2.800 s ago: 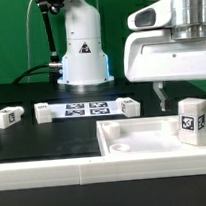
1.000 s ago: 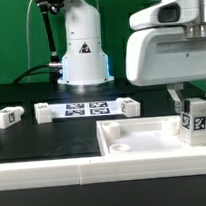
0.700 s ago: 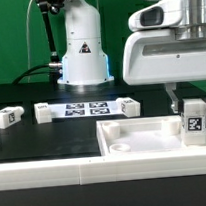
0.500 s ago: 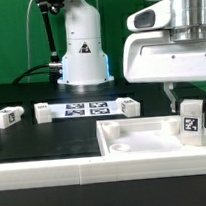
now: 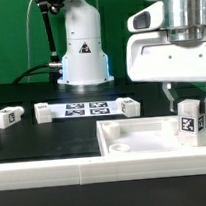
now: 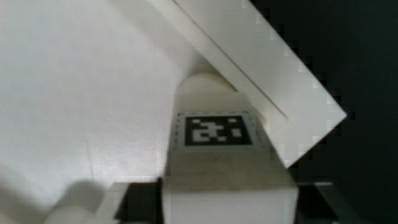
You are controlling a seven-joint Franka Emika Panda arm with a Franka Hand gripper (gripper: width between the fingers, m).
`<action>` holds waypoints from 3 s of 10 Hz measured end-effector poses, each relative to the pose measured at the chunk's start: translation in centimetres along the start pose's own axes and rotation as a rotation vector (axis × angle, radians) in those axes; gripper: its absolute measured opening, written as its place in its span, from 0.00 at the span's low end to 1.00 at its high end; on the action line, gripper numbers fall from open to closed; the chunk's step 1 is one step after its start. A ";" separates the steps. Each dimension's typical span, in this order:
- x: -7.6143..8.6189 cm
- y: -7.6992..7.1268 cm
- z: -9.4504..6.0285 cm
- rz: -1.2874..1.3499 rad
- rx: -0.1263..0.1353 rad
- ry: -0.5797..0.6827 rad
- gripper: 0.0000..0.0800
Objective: Assemble one leg
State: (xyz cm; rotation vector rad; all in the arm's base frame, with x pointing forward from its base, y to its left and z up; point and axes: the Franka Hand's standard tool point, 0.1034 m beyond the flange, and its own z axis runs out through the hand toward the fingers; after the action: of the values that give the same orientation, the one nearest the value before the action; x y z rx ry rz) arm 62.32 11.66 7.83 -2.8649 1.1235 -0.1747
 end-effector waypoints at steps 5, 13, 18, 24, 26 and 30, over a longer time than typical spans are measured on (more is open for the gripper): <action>0.3 0.2 0.0 -0.408 -0.001 0.002 0.80; 0.1 -0.1 0.0 -1.081 -0.028 -0.001 0.81; 0.1 0.0 0.0 -1.145 -0.029 -0.001 0.51; -0.3 -0.3 -0.1 -0.592 -0.010 -0.003 0.37; -0.3 -0.2 0.1 -0.366 -0.014 -0.002 0.37; -0.3 -0.1 0.1 0.053 -0.019 0.004 0.37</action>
Offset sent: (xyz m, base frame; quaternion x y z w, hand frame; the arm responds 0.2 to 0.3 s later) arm 0.0031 0.0024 0.0014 0.0168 -0.0108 -0.2784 0.9603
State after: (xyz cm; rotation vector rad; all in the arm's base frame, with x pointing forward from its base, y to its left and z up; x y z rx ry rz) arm 62.20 11.99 7.73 -2.8490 1.2067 -0.1676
